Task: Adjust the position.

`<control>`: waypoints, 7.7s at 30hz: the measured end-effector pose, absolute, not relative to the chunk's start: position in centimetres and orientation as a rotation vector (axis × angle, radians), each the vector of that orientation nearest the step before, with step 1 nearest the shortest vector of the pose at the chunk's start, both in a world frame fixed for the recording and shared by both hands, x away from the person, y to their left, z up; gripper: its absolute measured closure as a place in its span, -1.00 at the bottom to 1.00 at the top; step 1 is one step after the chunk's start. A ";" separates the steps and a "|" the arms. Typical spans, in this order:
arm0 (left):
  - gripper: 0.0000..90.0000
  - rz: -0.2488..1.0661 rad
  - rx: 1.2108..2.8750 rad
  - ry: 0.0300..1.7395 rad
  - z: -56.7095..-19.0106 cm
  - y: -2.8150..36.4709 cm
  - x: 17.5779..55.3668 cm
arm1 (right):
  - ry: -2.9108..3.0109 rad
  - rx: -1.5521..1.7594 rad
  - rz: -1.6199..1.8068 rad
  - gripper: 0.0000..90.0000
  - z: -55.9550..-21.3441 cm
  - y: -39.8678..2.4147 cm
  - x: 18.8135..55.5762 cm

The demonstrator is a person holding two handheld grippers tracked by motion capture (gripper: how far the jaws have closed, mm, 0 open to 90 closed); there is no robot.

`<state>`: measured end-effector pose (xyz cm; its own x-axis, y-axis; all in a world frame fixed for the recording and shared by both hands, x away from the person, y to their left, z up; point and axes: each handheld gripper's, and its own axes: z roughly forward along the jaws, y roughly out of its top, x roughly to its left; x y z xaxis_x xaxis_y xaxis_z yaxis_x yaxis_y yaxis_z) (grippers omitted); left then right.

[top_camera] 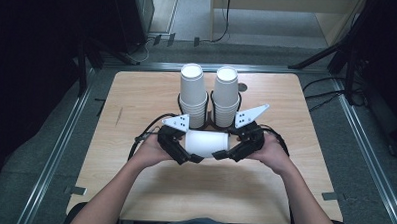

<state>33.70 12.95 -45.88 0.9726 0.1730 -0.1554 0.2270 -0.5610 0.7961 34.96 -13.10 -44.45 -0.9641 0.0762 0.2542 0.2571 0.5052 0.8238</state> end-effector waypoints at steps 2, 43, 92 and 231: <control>-0.76 -0.121 2.202 0.297 -45.8 12.9 34.0 | -2.565 -0.295 -1.442 -0.47 -44.4 -13.1 35.0; -0.71 -0.160 2.570 0.388 -46.0 11.3 35.5 | -2.870 -0.292 -1.078 -0.68 -47.5 -11.7 35.1; -1.00 -0.112 2.378 0.441 -45.4 11.8 35.2 | -2.890 -0.247 -1.177 -0.51 -47.2 -10.6 34.8; -1.00 0.034 2.367 0.392 -44.2 11.6 34.3 | -2.811 -0.255 -1.257 -0.49 -48.5 -9.7 34.9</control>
<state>34.33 11.61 -44.15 0.9532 0.2897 -0.0863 0.2706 -0.6909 0.6704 34.92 -9.73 -48.50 -0.9851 0.1288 0.1139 0.1708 0.6555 0.7356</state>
